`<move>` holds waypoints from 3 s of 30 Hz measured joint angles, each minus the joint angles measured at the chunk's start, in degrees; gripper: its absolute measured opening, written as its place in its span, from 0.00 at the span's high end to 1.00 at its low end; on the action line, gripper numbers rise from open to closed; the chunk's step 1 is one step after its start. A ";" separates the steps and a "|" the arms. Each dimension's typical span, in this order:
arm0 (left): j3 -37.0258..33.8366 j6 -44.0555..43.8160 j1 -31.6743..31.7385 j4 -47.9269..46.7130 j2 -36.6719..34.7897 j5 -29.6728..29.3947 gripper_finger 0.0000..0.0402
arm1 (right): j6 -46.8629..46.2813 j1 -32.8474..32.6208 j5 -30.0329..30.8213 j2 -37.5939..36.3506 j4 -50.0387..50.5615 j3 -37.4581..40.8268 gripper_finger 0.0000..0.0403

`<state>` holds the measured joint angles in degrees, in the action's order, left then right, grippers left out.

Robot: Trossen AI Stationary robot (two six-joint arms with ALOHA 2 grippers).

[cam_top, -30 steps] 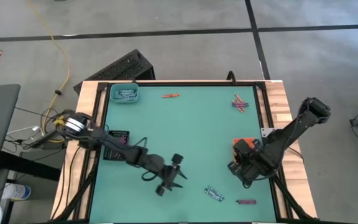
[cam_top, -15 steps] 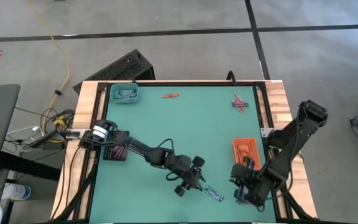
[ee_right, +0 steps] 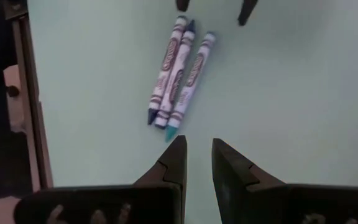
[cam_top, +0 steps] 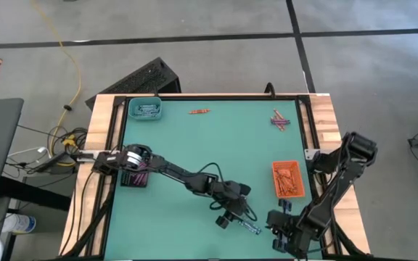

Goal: Sort crayons
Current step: Put the green crayon into the green bin

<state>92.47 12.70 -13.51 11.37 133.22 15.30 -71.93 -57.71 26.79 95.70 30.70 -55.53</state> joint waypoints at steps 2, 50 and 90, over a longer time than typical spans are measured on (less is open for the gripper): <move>0.38 -0.77 0.02 -0.61 0.18 0.40 0.58 | 0.01 -0.02 -0.11 0.66 -0.87 0.00 0.83; 0.72 -0.64 0.37 -1.36 1.98 -5.25 0.58 | 5.80 5.76 -6.03 9.31 1.73 -4.26 0.84; 0.67 5.08 5.24 0.53 1.89 -3.58 0.58 | 13.15 11.41 -5.79 8.19 8.76 -4.22 0.84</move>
<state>93.14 17.78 -8.27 11.90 135.11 11.72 -58.78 -46.31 20.99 103.90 39.46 -59.74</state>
